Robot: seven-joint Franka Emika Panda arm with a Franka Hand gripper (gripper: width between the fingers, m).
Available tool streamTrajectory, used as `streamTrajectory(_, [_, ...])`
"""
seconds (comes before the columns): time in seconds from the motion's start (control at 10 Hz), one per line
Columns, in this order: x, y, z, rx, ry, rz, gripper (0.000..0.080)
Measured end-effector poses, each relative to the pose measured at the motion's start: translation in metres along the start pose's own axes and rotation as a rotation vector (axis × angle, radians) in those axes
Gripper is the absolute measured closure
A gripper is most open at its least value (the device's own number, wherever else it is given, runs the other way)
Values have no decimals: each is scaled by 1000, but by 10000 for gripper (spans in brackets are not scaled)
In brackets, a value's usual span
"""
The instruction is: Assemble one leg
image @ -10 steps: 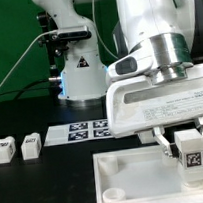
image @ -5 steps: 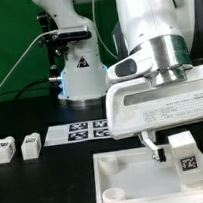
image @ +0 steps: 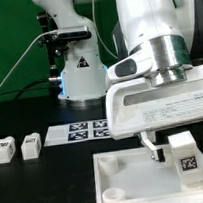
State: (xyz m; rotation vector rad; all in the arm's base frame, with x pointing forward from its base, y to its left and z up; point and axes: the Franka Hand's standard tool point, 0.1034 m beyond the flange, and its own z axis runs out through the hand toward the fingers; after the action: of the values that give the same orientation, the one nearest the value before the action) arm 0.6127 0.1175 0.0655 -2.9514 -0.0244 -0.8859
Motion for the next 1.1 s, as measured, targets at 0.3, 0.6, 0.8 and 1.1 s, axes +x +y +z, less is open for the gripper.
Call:
streamTrajectory(0.3, [-1,0,0,1,-11,1,151])
streamTrajectory(0.6, [15,1,-22,18,-73,14,151])
streamTrajectory(0.8, [21,0,-32,58,-327,32,151])
streamTrajectory(1.1, [38,10,-32,80,-632,39,151])
